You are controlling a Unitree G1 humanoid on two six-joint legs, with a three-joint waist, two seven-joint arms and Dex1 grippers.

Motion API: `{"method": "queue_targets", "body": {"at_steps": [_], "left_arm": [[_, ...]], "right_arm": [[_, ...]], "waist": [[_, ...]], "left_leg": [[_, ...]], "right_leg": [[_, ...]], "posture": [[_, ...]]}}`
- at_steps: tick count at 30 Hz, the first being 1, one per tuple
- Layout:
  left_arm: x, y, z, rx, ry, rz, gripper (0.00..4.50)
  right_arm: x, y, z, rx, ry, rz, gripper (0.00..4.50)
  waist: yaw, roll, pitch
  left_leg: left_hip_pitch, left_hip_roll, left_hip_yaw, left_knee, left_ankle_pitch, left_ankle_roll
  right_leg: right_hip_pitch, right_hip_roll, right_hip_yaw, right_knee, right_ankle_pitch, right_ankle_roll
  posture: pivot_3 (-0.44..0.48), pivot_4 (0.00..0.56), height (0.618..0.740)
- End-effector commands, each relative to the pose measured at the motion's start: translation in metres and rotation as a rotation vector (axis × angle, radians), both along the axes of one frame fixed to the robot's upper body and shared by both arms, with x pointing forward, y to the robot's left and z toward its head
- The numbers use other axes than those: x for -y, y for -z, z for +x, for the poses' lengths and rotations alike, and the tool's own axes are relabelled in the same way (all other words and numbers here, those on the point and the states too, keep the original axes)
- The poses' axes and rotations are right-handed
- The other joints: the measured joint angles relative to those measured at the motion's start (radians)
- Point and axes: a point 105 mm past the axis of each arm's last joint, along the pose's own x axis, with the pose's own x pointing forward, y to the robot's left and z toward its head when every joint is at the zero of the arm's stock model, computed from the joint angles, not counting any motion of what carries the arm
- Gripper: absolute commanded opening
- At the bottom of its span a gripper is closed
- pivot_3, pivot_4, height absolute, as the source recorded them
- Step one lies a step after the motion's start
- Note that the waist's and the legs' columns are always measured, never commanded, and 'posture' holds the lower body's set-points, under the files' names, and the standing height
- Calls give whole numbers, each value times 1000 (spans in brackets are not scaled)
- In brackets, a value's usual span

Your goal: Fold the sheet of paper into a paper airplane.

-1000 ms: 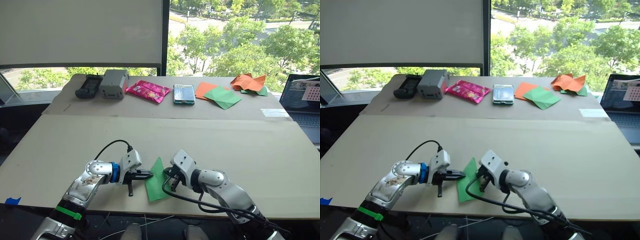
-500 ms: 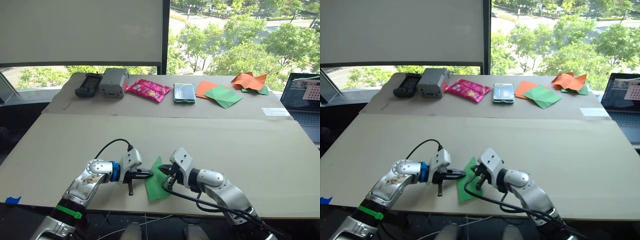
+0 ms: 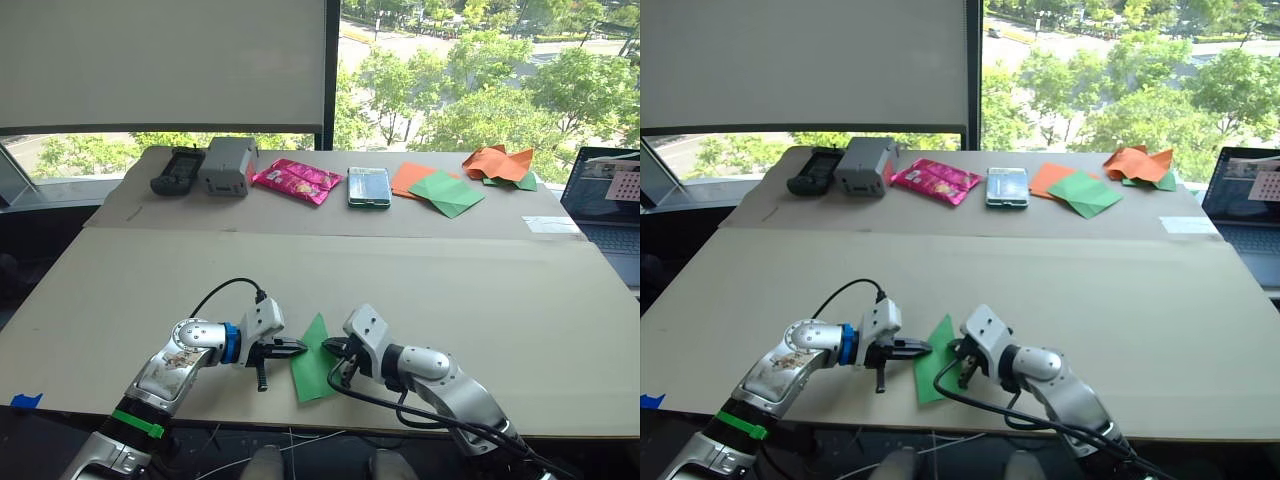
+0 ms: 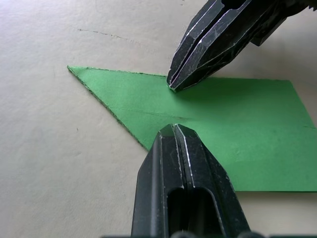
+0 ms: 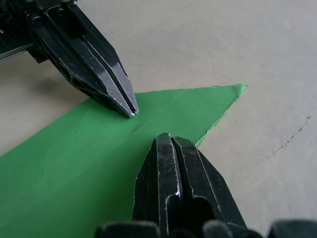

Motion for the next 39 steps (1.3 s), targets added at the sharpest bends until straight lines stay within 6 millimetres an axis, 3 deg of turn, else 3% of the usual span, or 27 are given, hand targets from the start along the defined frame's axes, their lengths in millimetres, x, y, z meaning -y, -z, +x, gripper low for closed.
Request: {"method": "queue_targets", "body": {"at_steps": [1, 23, 30, 34, 39], "left_arm": [[-12, 21, -4, -65, -32, 85, 32], [-13, 22, -4, -64, -25, 91, 32], [-13, 22, -4, -63, -19, 91, 32], [-12, 21, -2, -60, -18, 89, 32], [-13, 9, 5, -30, -35, 65, 32]], "right_arm": [[4, 23, -18, -115, -34, -44, 0], [32, 43, -70, -299, -54, -92, 0], [34, 41, -73, -302, -49, -93, 0], [29, 28, -64, -253, -38, -54, 0], [24, -24, -51, -105, -23, 115, 0]], "waist": [[0, 0, 0], [0, -2, -1], [0, -4, -1], [0, -4, -1], [2, -2, 3]], "left_leg": [[0, 0, 0, 0, 0, 0], [-1, 0, 0, -1, 0, -1], [-1, 0, 0, -1, -1, -1], [-1, 0, 0, -1, -1, -2], [-2, 0, 0, -1, -1, -2]], "right_leg": [[0, 0, 0, 0, 0, 0], [1, -1, 0, -11, 0, 0], [1, -1, 0, -12, 0, 0], [1, -1, -1, -12, 0, 0], [0, -1, -1, -12, 0, 0]], "posture": [[0, 150, 720], [0, 150, 720], [0, 150, 720], [0, 150, 720], [0, 150, 720]]}}
